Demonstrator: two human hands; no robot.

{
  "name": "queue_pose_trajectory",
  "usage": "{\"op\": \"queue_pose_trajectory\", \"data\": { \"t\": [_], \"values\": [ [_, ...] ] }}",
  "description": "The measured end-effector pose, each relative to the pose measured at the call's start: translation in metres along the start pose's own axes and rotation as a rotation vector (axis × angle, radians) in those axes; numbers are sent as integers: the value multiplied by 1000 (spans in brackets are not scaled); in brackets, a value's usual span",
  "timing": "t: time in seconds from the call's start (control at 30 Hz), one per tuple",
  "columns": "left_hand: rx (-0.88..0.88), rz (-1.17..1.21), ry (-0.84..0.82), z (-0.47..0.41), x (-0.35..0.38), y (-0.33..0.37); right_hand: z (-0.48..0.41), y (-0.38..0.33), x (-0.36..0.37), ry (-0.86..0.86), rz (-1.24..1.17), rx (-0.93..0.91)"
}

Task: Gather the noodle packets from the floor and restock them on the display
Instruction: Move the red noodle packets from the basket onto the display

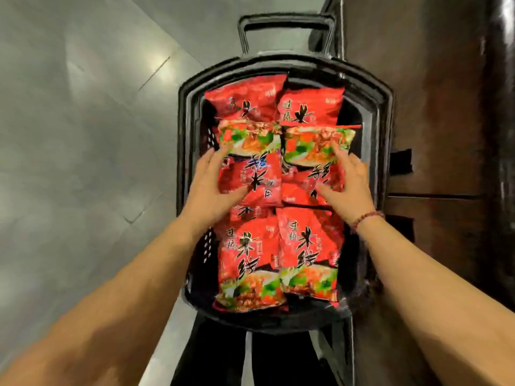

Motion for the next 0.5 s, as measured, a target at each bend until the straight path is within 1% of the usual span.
{"op": "queue_pose_trajectory", "data": {
  "t": [0.07,0.13,0.23,0.33,0.43,0.5],
  "values": [
    [56,-47,-56,-13,5,-5,-11,8,0,-16,-15,-47],
    [70,-52,-74,-24,8,-8,-20,13,1,-19,-35,-77],
    [40,-24,-15,-31,10,-7,-27,13,5,26,-65,-91],
    [72,42,32,-26,12,0,-23,7,7,98,-62,-95],
    [67,97,42,-12,14,11,-7,-1,5,161,-75,-100],
    [32,201,38,3,13,15,10,-10,4,196,-104,-108]
  ]
}}
Point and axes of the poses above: each hand's wrist, its own z-axis away from the middle knuckle, its own x-axis out of the palm, y = z × x, the point moved 2 cm from there along -z, towards the middle knuckle, and after that the axes turned 12 degrees about -y, right-handed, at the moved point
